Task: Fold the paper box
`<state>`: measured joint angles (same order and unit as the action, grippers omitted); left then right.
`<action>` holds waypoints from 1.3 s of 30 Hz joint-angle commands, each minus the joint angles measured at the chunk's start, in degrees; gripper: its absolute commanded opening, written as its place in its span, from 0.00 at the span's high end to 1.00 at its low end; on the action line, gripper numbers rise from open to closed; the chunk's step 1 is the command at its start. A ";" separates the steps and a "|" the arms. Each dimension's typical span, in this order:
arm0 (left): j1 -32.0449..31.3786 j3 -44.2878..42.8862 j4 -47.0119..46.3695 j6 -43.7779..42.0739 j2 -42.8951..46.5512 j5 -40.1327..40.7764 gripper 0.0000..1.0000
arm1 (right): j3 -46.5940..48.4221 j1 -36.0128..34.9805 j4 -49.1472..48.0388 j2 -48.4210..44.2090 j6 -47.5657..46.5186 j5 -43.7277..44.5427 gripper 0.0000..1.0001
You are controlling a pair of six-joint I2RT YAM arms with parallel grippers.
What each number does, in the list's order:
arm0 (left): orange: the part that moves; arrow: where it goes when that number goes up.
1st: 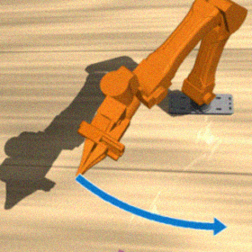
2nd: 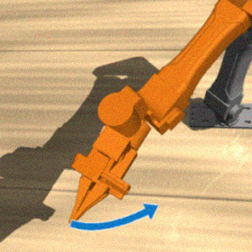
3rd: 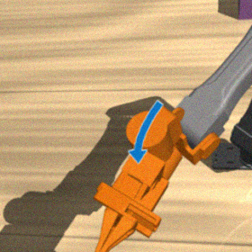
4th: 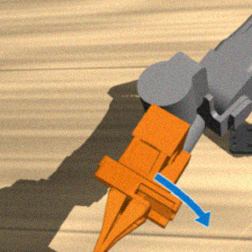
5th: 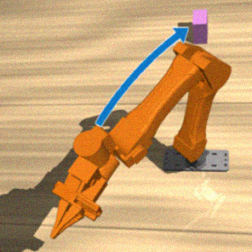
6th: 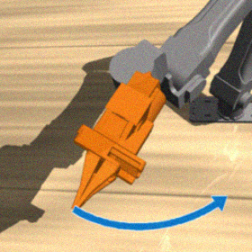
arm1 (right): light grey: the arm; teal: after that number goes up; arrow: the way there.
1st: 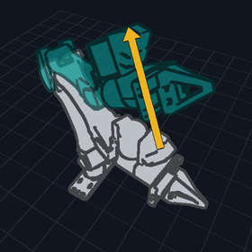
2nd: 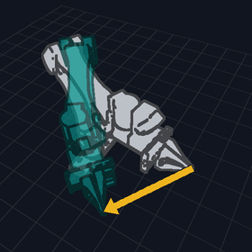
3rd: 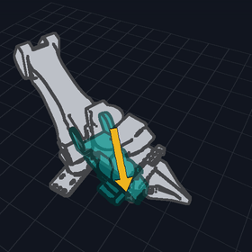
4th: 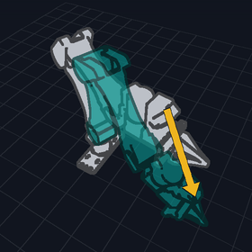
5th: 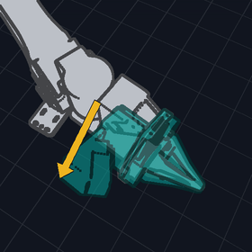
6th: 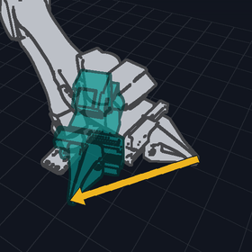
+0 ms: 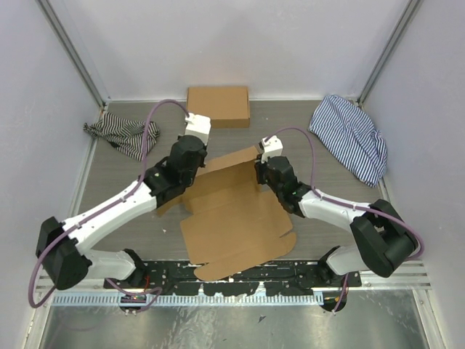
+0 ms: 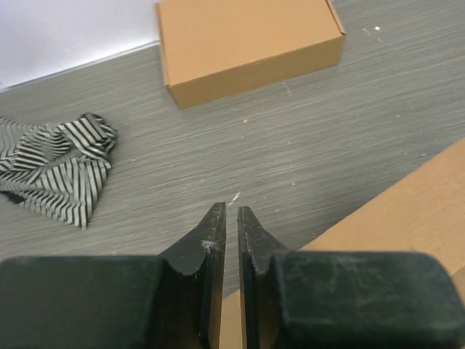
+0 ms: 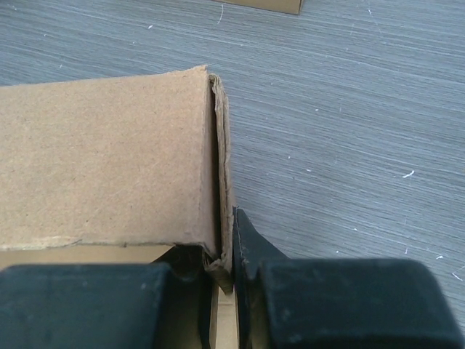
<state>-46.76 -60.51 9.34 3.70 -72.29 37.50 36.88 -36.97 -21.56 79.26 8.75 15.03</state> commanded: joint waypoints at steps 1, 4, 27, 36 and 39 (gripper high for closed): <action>0.20 1.71 -8.35 2.33 -5.48 -4.56 0.81 | 2.11 -1.13 -0.23 0.45 1.85 0.27 0.99; 0.17 3.14 -10.50 2.42 -8.45 -4.44 0.82 | 2.01 -1.49 0.23 0.29 1.54 0.00 0.96; 0.04 9.23 -14.28 3.18 -10.97 -5.76 0.93 | -2.85 -1.65 -8.77 5.83 5.79 5.94 0.68; -1.04 10.29 -14.00 3.92 -9.67 -5.73 0.94 | -4.73 -3.93 -16.18 7.33 9.39 17.63 0.99; -1.36 10.08 -13.37 3.67 -9.56 -5.15 0.94 | -4.38 -4.67 -15.72 7.73 9.80 19.67 0.99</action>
<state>-47.29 -52.27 -8.84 7.11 -82.00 32.53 31.79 -41.34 -32.16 86.41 13.76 26.63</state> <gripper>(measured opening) 0.064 0.083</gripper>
